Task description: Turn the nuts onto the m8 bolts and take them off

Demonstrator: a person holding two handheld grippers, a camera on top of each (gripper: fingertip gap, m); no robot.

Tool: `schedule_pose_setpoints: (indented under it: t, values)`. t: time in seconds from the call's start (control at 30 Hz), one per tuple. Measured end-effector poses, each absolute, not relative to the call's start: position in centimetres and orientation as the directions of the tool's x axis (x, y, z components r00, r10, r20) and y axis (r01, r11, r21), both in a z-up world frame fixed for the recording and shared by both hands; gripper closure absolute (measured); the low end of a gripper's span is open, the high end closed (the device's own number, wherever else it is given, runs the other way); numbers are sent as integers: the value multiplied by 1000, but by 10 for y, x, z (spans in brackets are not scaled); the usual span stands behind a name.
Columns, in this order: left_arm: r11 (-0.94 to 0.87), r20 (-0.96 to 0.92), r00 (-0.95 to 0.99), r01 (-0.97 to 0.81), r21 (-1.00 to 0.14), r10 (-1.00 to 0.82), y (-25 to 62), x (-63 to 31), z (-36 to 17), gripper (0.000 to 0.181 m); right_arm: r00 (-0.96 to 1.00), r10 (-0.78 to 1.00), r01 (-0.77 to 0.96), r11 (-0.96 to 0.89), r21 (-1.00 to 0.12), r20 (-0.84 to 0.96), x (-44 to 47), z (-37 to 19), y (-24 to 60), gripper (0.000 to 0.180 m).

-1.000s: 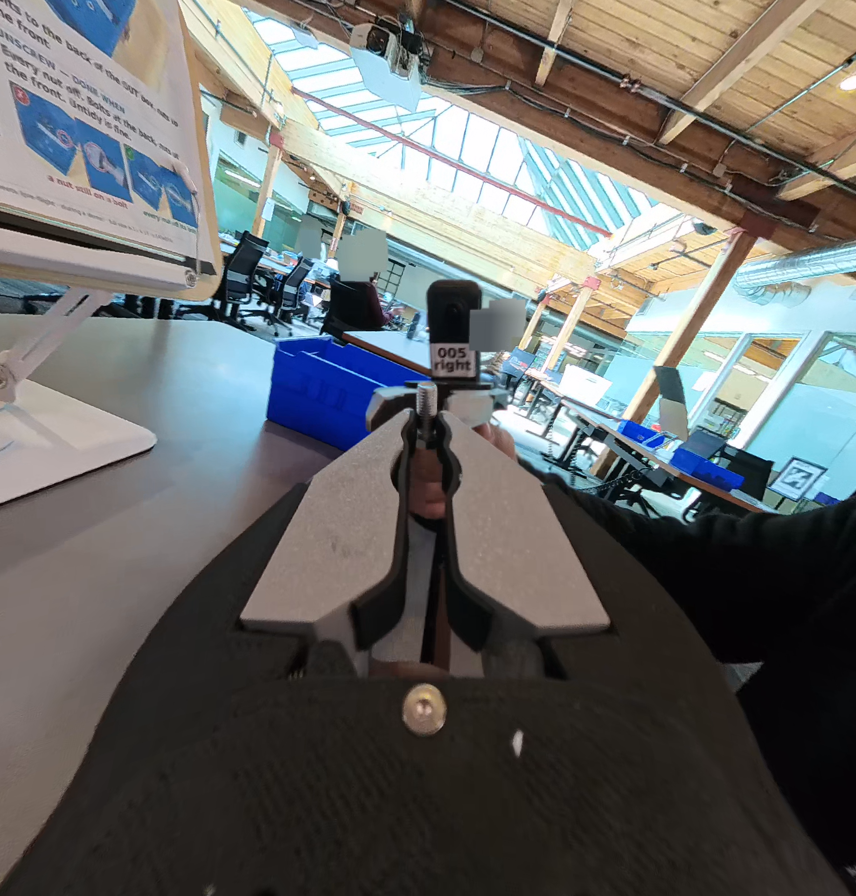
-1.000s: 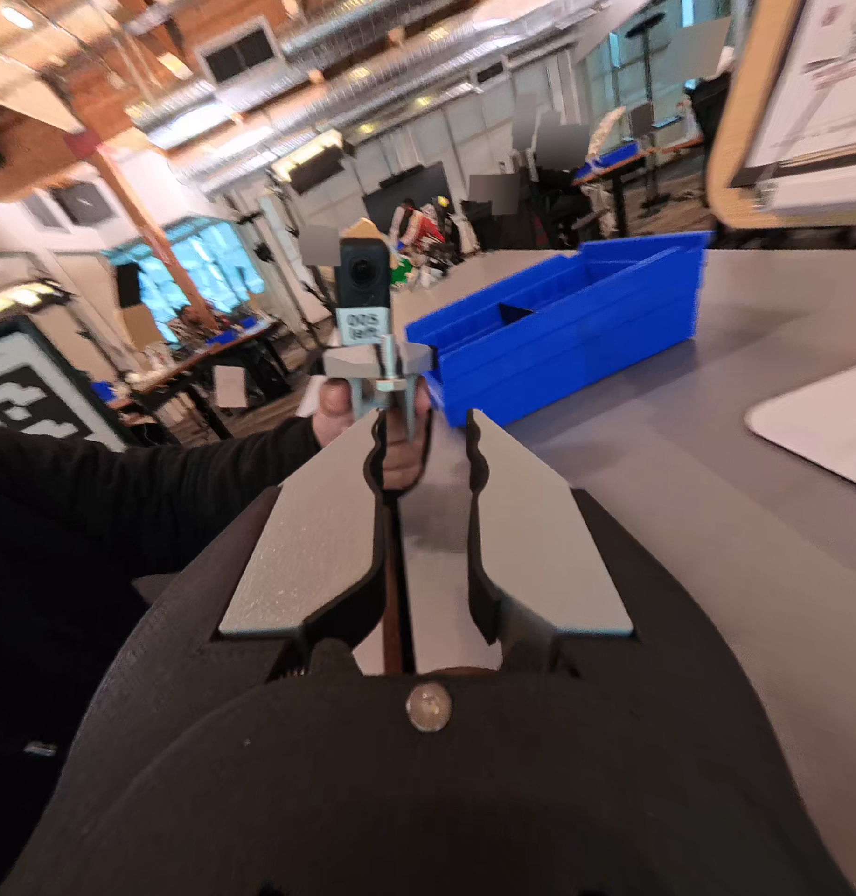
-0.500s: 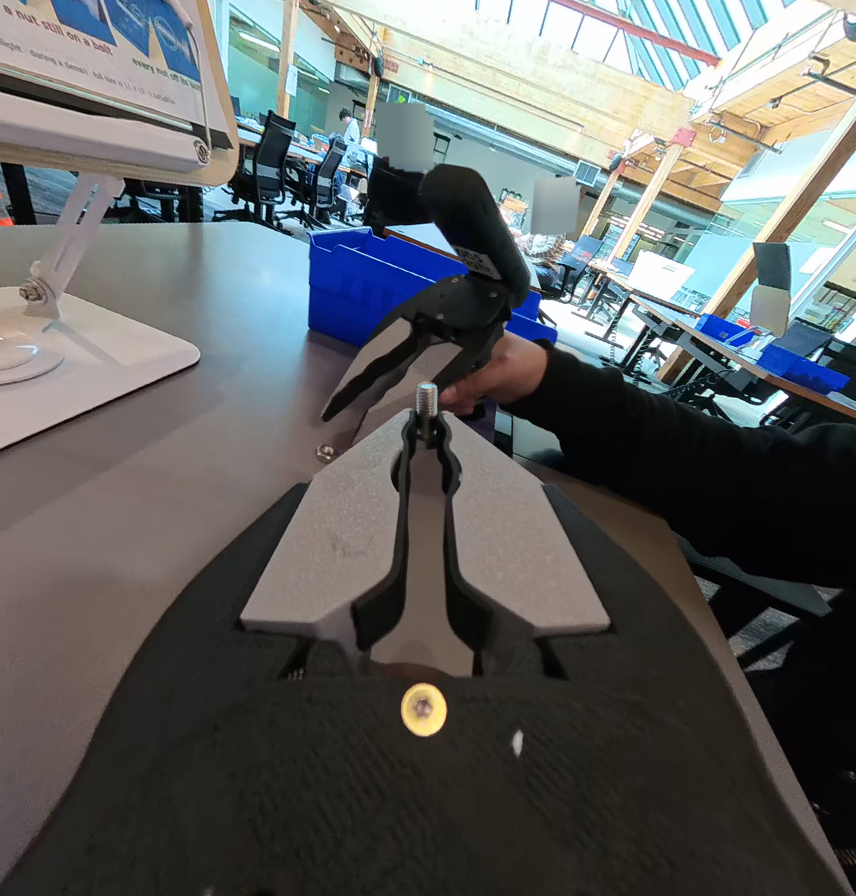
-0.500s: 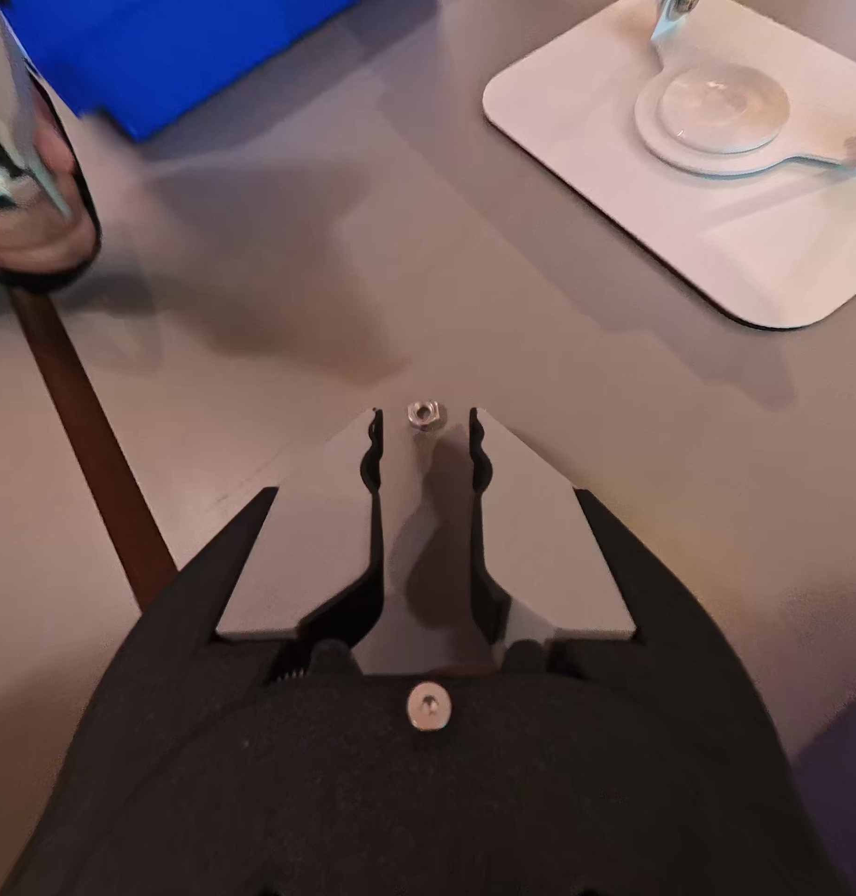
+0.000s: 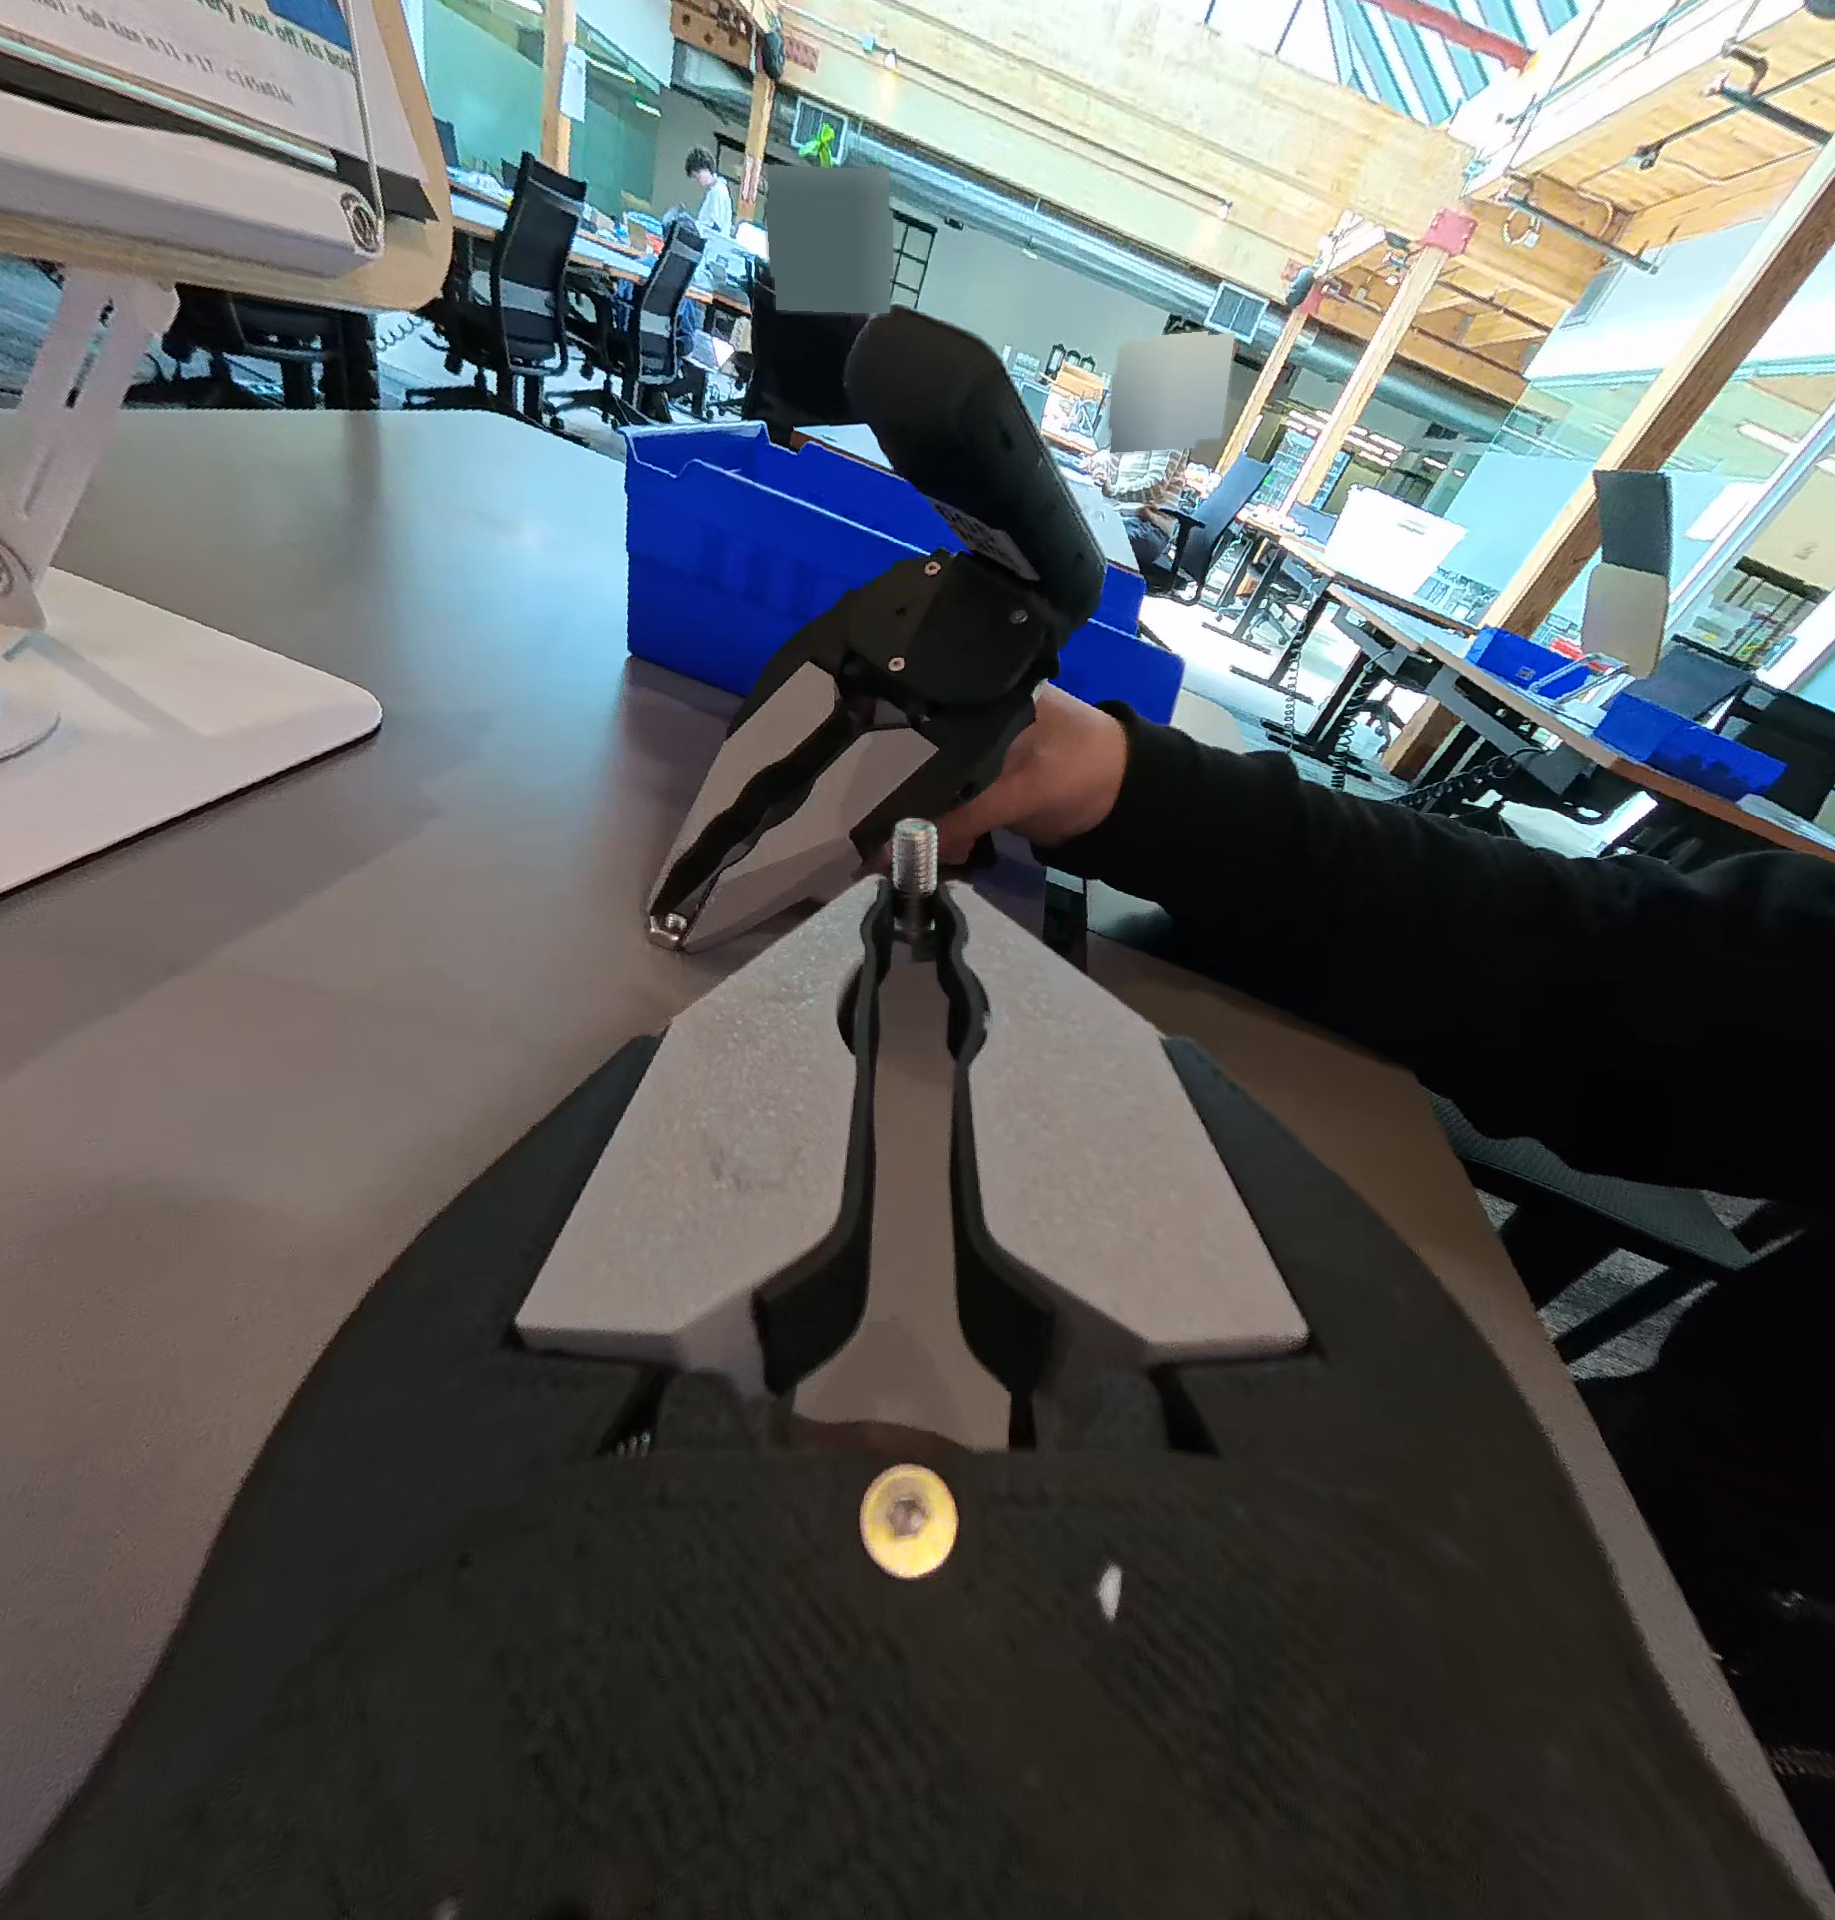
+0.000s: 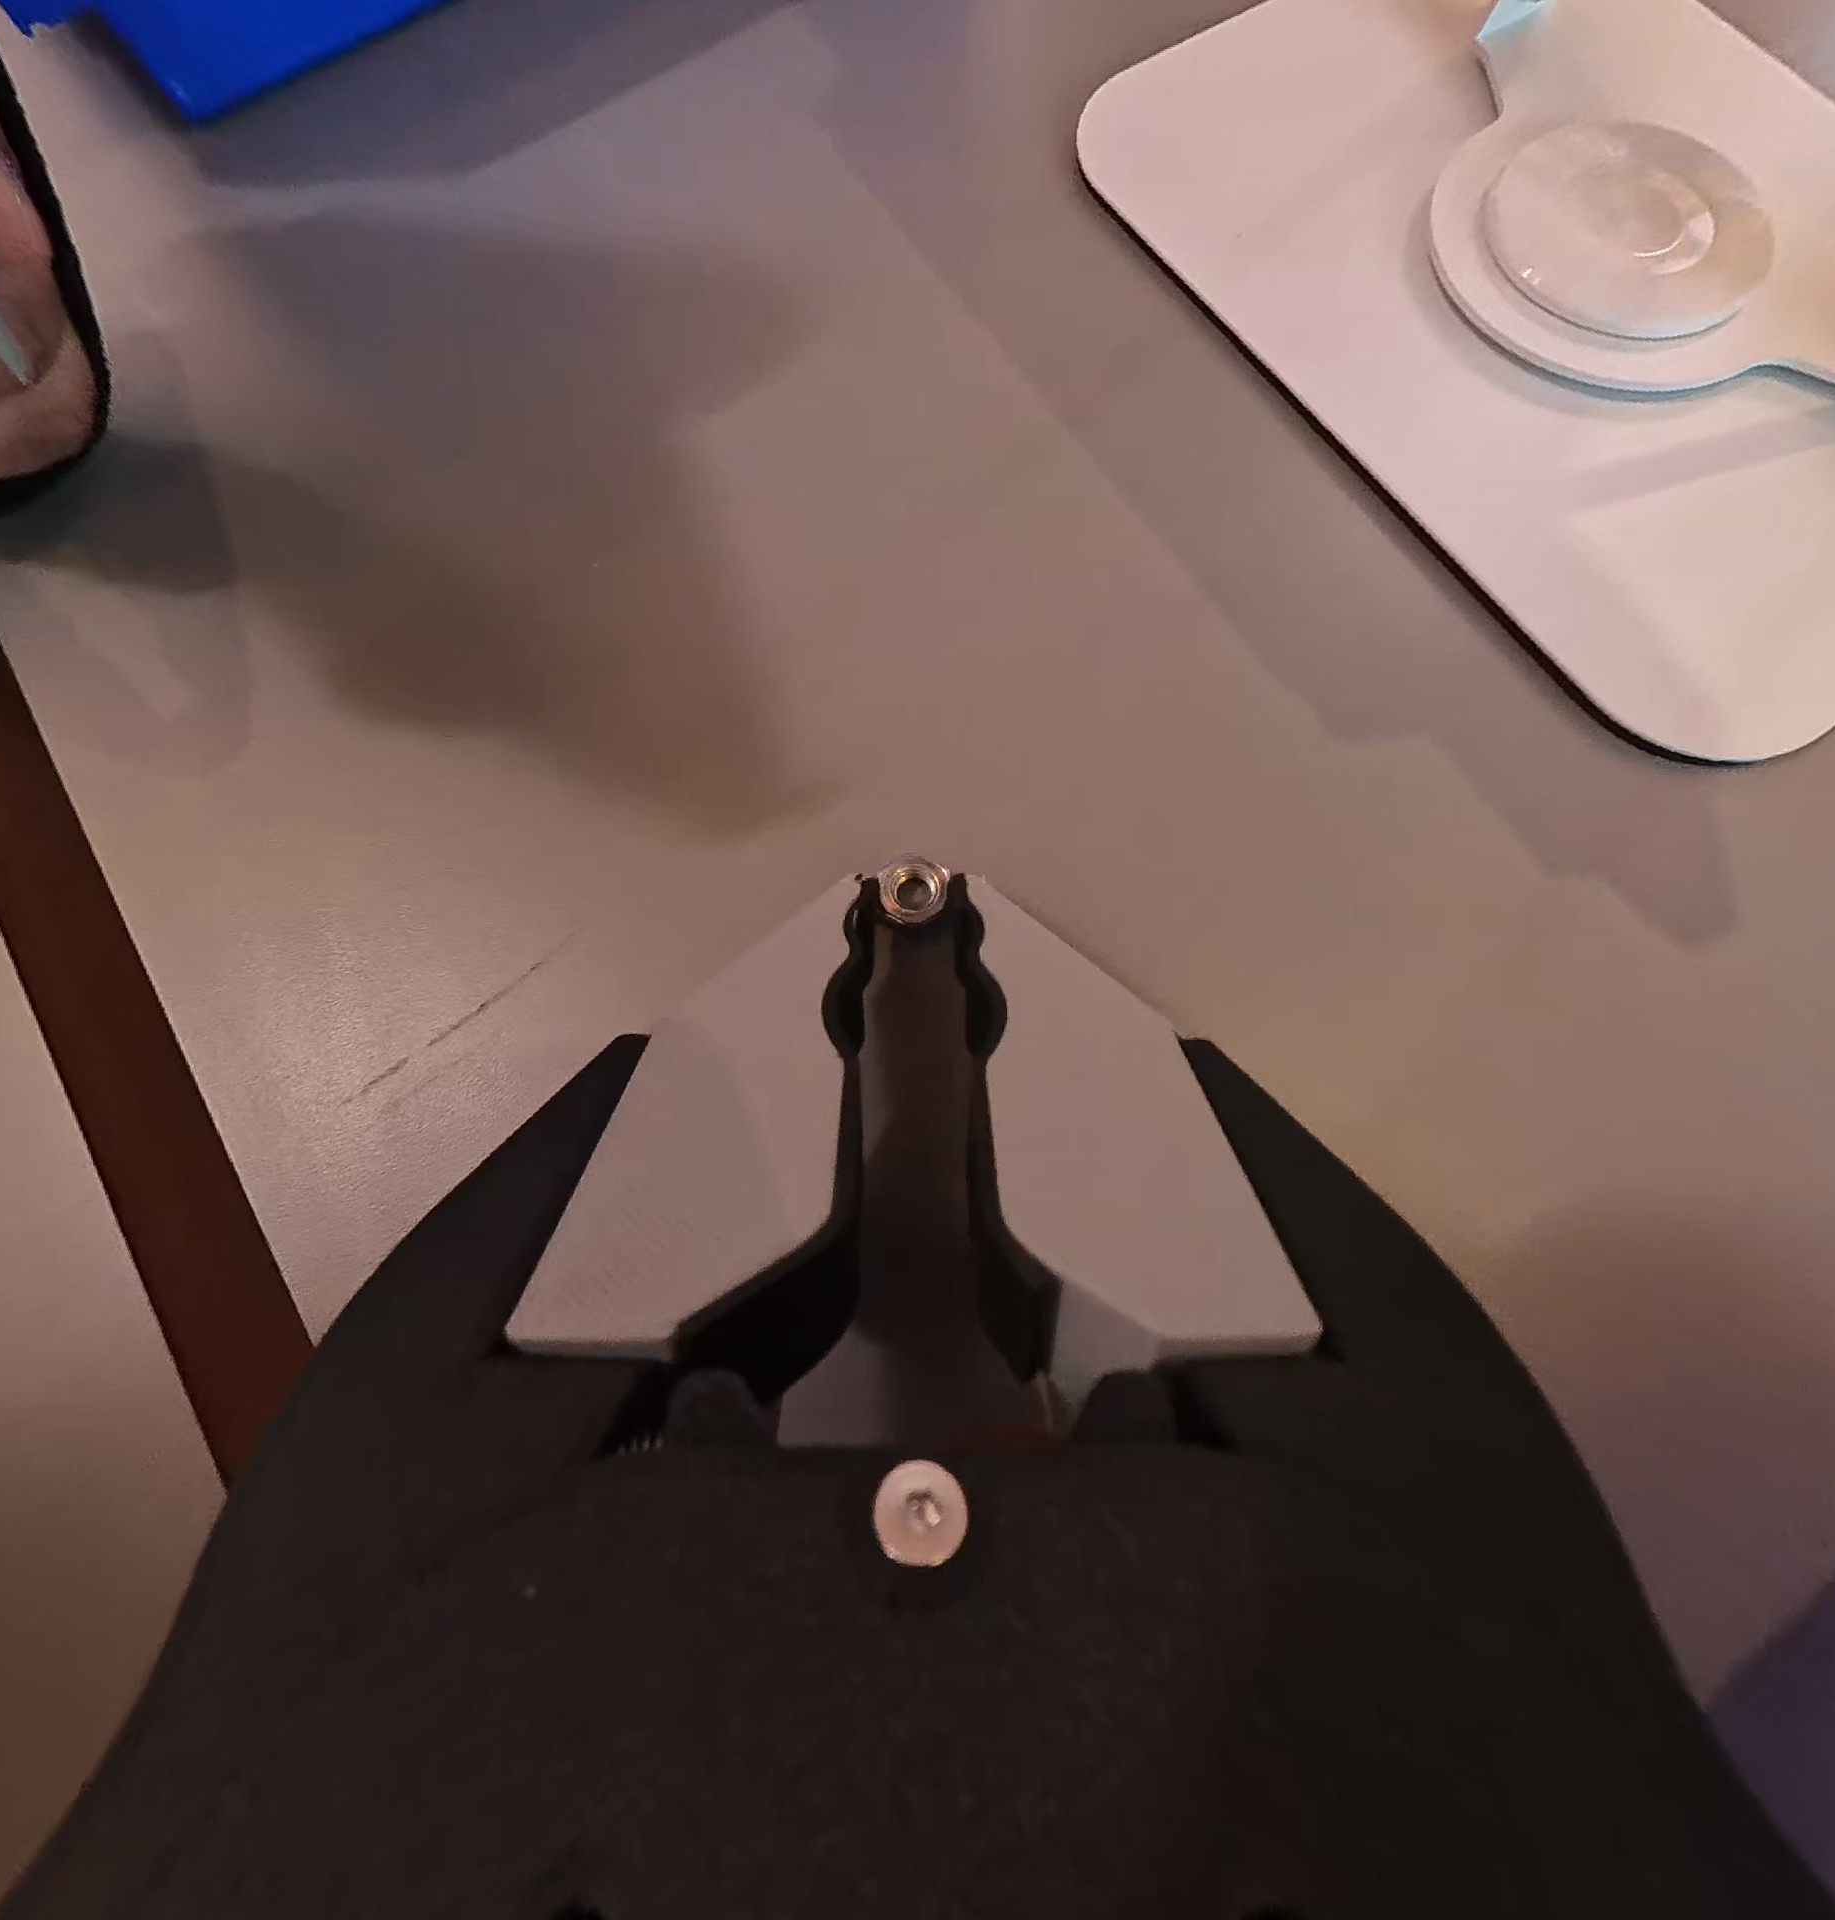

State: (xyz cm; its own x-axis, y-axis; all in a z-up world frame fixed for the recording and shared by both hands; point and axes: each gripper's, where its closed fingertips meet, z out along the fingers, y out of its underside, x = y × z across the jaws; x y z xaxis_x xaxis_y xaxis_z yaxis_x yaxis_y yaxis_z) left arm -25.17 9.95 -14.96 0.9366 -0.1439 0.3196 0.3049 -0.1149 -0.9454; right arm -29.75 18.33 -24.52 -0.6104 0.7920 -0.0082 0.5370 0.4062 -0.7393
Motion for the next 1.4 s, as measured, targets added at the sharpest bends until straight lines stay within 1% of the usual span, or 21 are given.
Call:
schedule_pose_setpoints:
  t: [0.13, 0.2, 0.3, 0.43, 0.53, 0.6, 0.73, 1.0, 1.17, 1.4]
  values:
    - [-123, 325, 934, 308, -943, -151, 99, -251, -151, 176, -622, 783, 532, 407, -743, -16, -297, -244, 180, 169]
    - [-140, 324, 929, 302, -943, -177, 98, -247, -152, 176, -654, 752, 519, 367, -772, -82, -292, -236, 169, 169]
    - [-178, 308, 925, 271, -946, -225, 96, -239, -155, 176, -721, 650, 496, 245, -833, -239, -278, -207, 146, 169]
    - [-205, 300, 906, 246, -947, -300, 92, -228, -156, 176, -821, 499, 405, 165, -899, -278, -254, -164, 124, 169]
    - [-205, 288, 910, 234, -950, -297, 92, -227, -156, 176, -878, 401, 340, 135, -931, -263, -236, -140, 106, 169]
    - [-202, 245, 929, 192, -960, -279, 93, -229, -158, 176, -896, 379, 306, 149, -940, -231, -228, -133, 98, 169]
    - [-215, 167, 952, 111, -970, -258, 94, -229, -162, 176, -903, 401, 254, 209, -944, -154, -225, -132, 92, 169]
    - [-190, 112, 948, 57, -980, -296, 92, -222, -160, 176, -902, 427, 205, 310, -928, -56, -224, -141, 88, 169]
    - [-169, 9, 953, -44, -985, -303, 91, -218, -161, 176, -906, 421, 192, 315, -930, -44, -222, -141, 85, 169]
    - [-124, -50, 951, -92, -988, -304, 89, -219, -156, 176, -906, 423, 157, 332, -930, -2, -221, -139, 82, 169]
